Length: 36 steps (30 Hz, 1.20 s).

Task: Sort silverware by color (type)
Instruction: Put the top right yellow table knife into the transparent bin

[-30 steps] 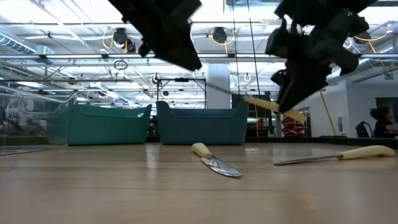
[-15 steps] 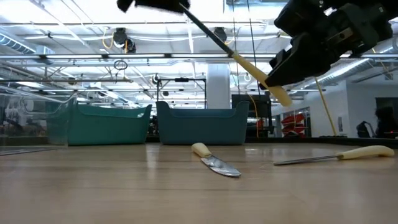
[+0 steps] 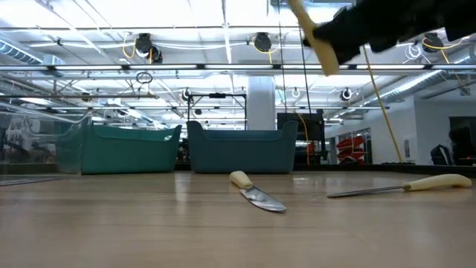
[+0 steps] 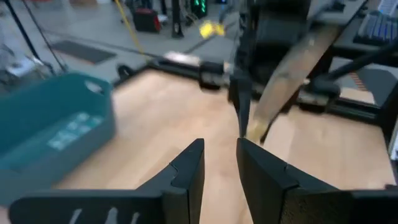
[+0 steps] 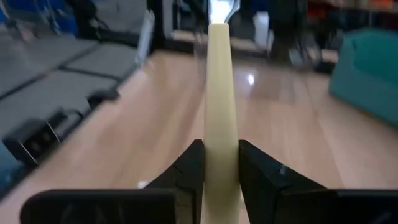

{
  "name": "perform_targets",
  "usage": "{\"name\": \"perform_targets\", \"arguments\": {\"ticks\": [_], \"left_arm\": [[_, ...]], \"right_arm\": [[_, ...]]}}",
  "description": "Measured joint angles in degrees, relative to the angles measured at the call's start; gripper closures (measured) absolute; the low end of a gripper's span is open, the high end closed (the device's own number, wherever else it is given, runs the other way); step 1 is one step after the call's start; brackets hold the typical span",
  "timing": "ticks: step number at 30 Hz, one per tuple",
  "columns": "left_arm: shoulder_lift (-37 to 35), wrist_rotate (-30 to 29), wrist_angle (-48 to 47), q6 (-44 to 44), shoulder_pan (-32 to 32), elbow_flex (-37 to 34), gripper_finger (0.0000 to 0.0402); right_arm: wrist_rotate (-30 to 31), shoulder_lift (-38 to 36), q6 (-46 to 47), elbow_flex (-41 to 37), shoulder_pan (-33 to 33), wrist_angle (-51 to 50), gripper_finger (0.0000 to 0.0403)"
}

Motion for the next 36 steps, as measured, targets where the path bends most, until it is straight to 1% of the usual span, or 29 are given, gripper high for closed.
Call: {"name": "perform_targets", "arguments": {"ticks": [3, 5, 8, 10, 12, 13, 17, 19, 21, 24, 26, 28, 30, 34, 36], "left_arm": [[3.26, 3.8, 2.23, -1.78, 0.19, -0.26, 0.0287], [5.31, 6.15, 7.5, -0.5, 0.73, -0.06, 0.0266], [8.35, 6.38, 15.23, 4.36, 1.8, -0.09, 0.0223], [10.07, 6.38, 21.3, 10.47, 2.91, -0.13, 0.0196], [11.46, 6.41, 28.45, 16.09, 3.94, -0.13, 0.0179], [12.04, 7.34, 31.46, 18.77, 4.47, -0.09, 0.0175], [14.59, 14.75, 41.74, 27.77, 6.13, -0.11, 0.017], [15.15, 15.85, 45.61, 30.19, 6.94, -0.11, 0.017], [15.68, 16.29, 47.77, 30.95, 7.76, 0.03, 0.017], [16.31, 18.62, 48.37, 33.79, 8.37, 0.26, 0.017], [17.16, 19.67, 49.25, 34.57, 8.82, 1.1, 0.018], [17.36, 20.07, 48.93, 36.17, 8.78, 1.5, 0.0201], [18.08, 20.41, 48.97, 37.13, 8.84, 2.34, 0.0233], [18.53, 20.45, 48.54, 37.29, 9.08, 2.47, 0.0312], [18.52, 20.12, 48.3, 37.41, 9.1, 2.47, 0.0335]], "right_arm": [[-0.04, 0.0, -2.25, 0.01, 1.17, 5.6, 0.0336], [-0.02, 0.0, -3.22, 0.02, 1.86, 8.49, 0.0336], [-0.03, 0.0, -4.36, 0.02, 2.9, 11.28, 0.0336], [-0.07, 0.0, -5.08, 0.02, 3.32, 12.45, 0.0336], [-0.04, 0.0, -5.63, 0.02, 3.63, 13.41, 0.0336], [-0.04, 0.0, -5.94, 0.02, 3.7, 13.91, 0.0336], [-0.03, 0.0, -7.78, 0.02, 3.74, 14.43, 0.0336], [-0.03, 0.0, -8.45, 0.02, 3.74, 14.43, 0.0336], [0.36, 0.0, -8.62, 0.02, 3.72, 14.61, 0.0336], [1.91, 0.0, -8.75, 0.02, 3.73, 14.27, 0.0336], [2.93, 0.0, -9.19, 0.02, 3.72, 14.41, 0.0336], [3.21, 0.0, -9.97, 0.02, 3.72, 14.42, 0.0336], [3.21, 0.0, -10.13, 0.02, 3.7, 14.42, 0.0336], [3.85, 0.0, -10.44, 0.02, 3.59, 14.41, 0.0336], [4.42, 0.0, -10.17, 0.02, 3.59, 14.53, 0.0336]]}}
